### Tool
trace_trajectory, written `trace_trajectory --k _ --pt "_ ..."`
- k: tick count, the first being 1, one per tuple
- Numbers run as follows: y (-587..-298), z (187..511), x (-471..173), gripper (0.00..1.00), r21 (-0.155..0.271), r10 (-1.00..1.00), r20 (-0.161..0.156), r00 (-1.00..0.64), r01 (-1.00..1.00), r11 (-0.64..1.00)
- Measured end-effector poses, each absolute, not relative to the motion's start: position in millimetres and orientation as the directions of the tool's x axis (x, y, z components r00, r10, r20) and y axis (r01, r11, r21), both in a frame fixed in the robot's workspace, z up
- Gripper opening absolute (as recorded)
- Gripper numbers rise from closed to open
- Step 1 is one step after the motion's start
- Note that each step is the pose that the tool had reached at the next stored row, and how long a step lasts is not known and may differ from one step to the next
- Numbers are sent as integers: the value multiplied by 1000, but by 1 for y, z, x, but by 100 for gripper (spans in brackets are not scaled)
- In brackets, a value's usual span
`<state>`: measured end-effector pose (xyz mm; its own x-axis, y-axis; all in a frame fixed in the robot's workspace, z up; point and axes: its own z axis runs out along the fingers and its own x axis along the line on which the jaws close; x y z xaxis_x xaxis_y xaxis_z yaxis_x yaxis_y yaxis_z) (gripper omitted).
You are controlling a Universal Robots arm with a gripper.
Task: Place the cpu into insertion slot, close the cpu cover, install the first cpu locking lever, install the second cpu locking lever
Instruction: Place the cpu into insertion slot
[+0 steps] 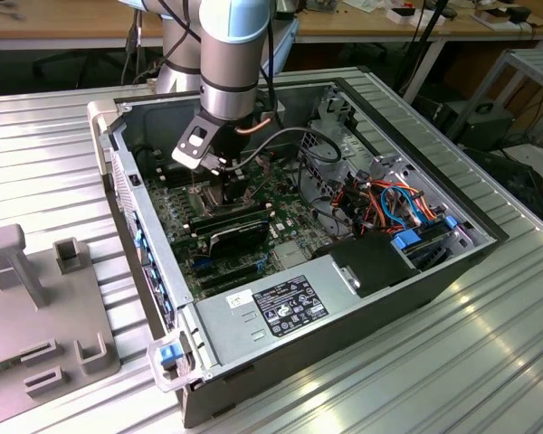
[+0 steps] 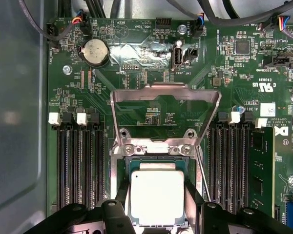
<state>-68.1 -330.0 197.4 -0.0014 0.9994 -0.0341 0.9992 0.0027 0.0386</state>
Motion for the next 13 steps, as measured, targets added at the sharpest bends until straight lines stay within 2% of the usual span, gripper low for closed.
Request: trace_trajectory --k 13 --pt "-330 197 -67 54 39 999 -34 -2 999 3"
